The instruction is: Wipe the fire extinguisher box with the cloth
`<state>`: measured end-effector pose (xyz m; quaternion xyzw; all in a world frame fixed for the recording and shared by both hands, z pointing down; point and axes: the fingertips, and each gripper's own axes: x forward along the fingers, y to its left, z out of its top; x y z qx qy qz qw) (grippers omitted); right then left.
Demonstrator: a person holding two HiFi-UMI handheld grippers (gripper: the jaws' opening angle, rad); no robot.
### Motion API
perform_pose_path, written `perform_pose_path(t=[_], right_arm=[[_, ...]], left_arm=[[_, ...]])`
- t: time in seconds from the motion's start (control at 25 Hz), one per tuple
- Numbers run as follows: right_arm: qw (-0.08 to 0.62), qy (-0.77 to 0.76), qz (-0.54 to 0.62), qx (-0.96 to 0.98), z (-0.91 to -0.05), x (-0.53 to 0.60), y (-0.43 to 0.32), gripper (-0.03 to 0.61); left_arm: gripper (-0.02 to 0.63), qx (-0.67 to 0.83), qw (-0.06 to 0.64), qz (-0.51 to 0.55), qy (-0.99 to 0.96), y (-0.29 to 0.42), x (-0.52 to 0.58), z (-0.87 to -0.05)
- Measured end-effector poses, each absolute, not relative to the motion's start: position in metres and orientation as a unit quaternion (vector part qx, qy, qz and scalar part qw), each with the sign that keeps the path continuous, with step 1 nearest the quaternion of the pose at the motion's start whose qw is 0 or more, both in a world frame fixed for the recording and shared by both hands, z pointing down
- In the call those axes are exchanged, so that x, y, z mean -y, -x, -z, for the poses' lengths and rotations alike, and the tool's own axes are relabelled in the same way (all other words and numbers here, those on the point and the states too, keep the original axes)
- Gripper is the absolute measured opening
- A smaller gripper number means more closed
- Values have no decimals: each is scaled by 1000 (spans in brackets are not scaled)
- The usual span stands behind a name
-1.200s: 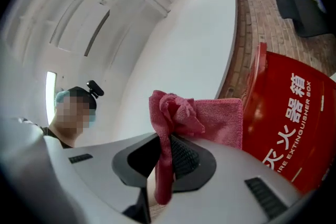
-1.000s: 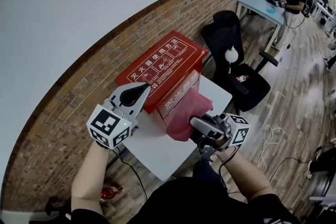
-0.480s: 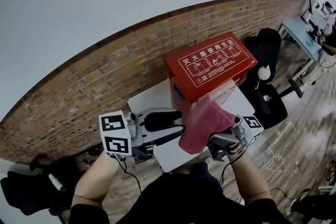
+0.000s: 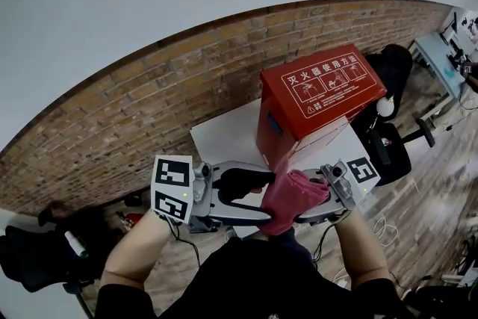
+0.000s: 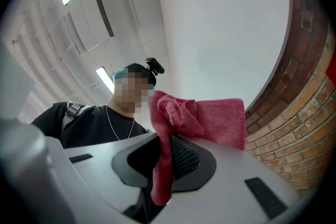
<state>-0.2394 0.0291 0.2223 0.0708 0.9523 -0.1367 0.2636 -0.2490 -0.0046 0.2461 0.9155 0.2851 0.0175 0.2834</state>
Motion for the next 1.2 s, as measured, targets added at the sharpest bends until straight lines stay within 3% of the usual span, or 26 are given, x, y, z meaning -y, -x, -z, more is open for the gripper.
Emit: perform_pose_path(t=[0.28,0.48,0.52,0.64,0.72,0.96,1.2], right_arm=[[192,-61,153,-968,-246,-20,271,64],[178,-55,174,-967,-254,-17,282,64],[175,-54,178,-967,-257,-16,283,64],[166,-40,204,-964,-265,-10,289,64],[159,-20,223,-962,-269,-4,294,64],[117,52,249,-960,-283,9,302,64],[85,149,267,-948,-305,31,298,67]], left_arm=[[347,-312,277,13,-909,269,-8,-250],[344,-304,284,24,-909,281,-7,-255],[331,-297,284,25,-911,283,-5,-257],[195,-264,294,33,-918,290,3,-266],[162,-244,301,41,-921,297,7,-270],[107,-201,310,43,-928,308,17,-284],[81,-150,361,62,-918,309,37,-306]])
